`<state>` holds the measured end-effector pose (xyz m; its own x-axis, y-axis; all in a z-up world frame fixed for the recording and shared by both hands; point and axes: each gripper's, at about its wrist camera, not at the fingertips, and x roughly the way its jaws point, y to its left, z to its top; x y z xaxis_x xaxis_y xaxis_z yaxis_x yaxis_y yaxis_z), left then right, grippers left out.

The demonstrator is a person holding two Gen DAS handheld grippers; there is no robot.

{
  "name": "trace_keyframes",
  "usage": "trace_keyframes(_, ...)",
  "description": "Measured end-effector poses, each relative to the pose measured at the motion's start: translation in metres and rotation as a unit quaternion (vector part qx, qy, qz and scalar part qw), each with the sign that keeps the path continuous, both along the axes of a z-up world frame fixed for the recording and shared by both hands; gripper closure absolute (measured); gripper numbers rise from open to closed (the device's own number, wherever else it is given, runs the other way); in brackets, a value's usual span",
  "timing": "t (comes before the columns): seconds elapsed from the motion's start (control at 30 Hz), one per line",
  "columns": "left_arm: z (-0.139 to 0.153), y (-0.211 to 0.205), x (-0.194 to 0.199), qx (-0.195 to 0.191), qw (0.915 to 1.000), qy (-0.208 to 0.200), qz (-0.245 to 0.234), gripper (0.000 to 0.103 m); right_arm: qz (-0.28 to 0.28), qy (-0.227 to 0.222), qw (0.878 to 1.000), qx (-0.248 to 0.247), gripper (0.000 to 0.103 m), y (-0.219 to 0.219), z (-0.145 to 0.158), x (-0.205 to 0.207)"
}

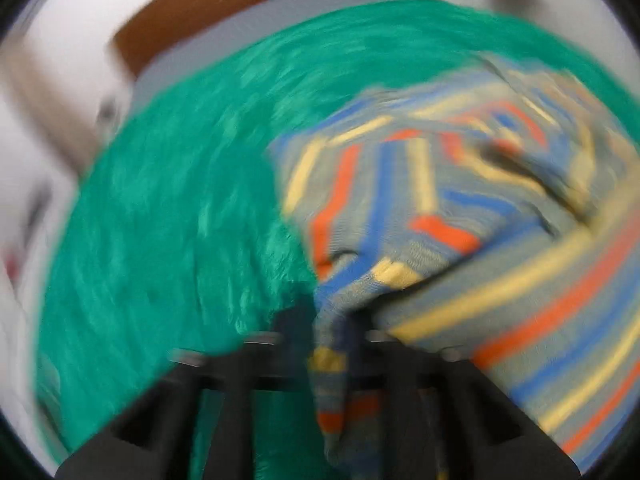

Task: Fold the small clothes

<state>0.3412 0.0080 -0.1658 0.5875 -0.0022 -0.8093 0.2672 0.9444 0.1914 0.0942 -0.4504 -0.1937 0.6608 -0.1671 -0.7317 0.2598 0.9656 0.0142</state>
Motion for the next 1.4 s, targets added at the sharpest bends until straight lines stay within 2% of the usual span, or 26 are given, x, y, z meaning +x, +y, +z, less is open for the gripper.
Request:
trace_keyframes(0.03,-0.002,0.02,0.002,-0.054,0.9975,0.001,0.045,0.095,0.001,0.007,1.0,-0.001,0.005,0.0,0.001,0.001)
trace_keyframes(0.1,-0.008,0.041,-0.001,-0.118,0.9896,0.001,0.082,0.095,0.011,0.044,0.999,-0.002,0.005,0.0,0.007,0.011)
trace_keyframes(0.13,-0.011,0.044,-0.005,-0.134,0.9872,-0.002,0.087,0.095,0.012,0.074,0.997,-0.006,0.007,0.0,0.015,0.018)
trace_keyframes(0.17,-0.013,0.043,-0.009,-0.138,0.9868,-0.007,0.085,0.095,0.007,0.092,0.996,-0.011,0.015,0.001,0.026,0.024)
trace_keyframes(0.2,-0.015,0.041,-0.013,-0.136,0.9872,-0.014,0.082,0.095,0.007,0.093,0.996,-0.007,0.018,0.005,0.042,0.03)
trace_keyframes(0.27,-0.017,0.043,-0.02,-0.144,0.986,-0.023,0.081,0.094,0.023,0.063,0.997,0.043,0.019,0.019,0.083,0.047)
trace_keyframes(0.3,-0.019,0.046,-0.019,-0.154,0.9845,-0.022,0.082,0.093,0.042,0.044,0.993,0.1,0.019,0.032,0.103,0.062)
trace_keyframes(0.33,-0.02,0.05,-0.018,-0.167,0.9823,-0.018,0.083,0.093,0.059,0.039,0.986,0.148,0.019,0.043,0.112,0.076)
trace_keyframes(0.4,-0.023,0.057,-0.018,-0.186,0.9788,-0.015,0.084,0.093,0.105,0.052,0.953,0.278,0.019,0.075,0.113,0.115)
trace_keyframes(0.47,-0.024,0.061,-0.019,-0.197,0.9766,-0.015,0.085,0.093,0.12,0.074,0.924,0.356,0.028,0.104,0.098,0.147)
trace_keyframes(0.5,-0.025,0.061,-0.02,-0.199,0.9761,-0.016,0.085,0.093,0.125,0.096,0.911,0.381,0.031,0.124,0.085,0.166)
trace_keyframes(0.53,-0.024,0.061,-0.018,-0.199,0.9761,-0.017,0.085,0.093,0.128,0.111,0.904,0.392,0.038,0.139,0.074,0.181)
trace_keyframes(0.6,-0.024,0.062,-0.016,-0.199,0.9761,-0.018,0.085,0.093,0.121,0.126,0.9,0.4,0.043,0.159,0.055,0.2)
trace_keyframes(0.63,-0.024,0.061,-0.016,-0.2,0.9759,-0.019,0.085,0.093,0.11,0.132,0.9,0.402,0.048,0.168,0.043,0.209)
trace_keyframes(0.7,-0.025,0.063,-0.015,-0.205,0.9749,-0.019,0.085,0.093,0.102,0.155,0.905,0.382,0.082,0.179,0.027,0.227)
trace_keyframes(0.73,-0.025,0.064,-0.015,-0.208,0.9743,-0.019,0.085,0.093,0.104,0.164,0.917,0.349,0.1,0.183,0.026,0.236)
trace_keyframes(0.83,-0.025,0.064,-0.015,-0.207,0.9746,-0.022,0.083,0.092,0.16,0.102,0.952,0.239,0.1,0.189,0.063,0.247)
trace_keyframes(0.9,-0.025,0.061,-0.017,-0.202,0.9759,-0.026,0.079,0.09,0.193,0.061,0.968,0.15,0.1,0.189,0.084,0.251)
trace_keyframes(1.0,-0.025,0.057,-0.017,-0.188,0.9784,-0.031,0.078,0.09,0.195,0.113,0.965,0.137,0.097,0.183,0.058,0.27)
trace_keyframes(1.07,-0.025,0.058,-0.017,-0.193,0.9776,-0.03,0.079,0.09,0.171,0.151,0.967,0.114,0.081,0.177,0.039,0.271)
trace_keyframes(1.17,-0.025,0.06,-0.017,-0.2,0.9761,-0.029,0.079,0.09,0.13,0.109,0.969,0.179,0.076,0.155,0.048,0.248)
trace_keyframes(1.2,-0.026,0.06,-0.017,-0.201,0.976,-0.03,0.079,0.09,0.118,0.094,0.964,0.221,0.076,0.148,0.055,0.235)
trace_keyframes(1.23,-0.026,0.06,-0.017,-0.201,0.976,-0.03,0.079,0.09,0.115,0.091,0.955,0.257,0.076,0.146,0.058,0.226)
trace_keyframes(1.3,-0.025,0.06,-0.017,-0.201,0.976,-0.03,0.08,0.09,0.121,0.112,0.925,0.343,0.076,0.149,0.053,0.209)
trace_keyframes(1.33,-0.025,0.06,-0.017,-0.2,0.976,-0.03,0.079,0.09,0.135,0.13,0.919,0.346,0.076,0.158,0.05,0.206)
trace_keyframes(1.4,-0.025,0.06,-0.017,-0.2,0.9761,-0.03,0.079,0.09,0.167,0.159,0.93,0.286,0.076,0.179,0.042,0.206)
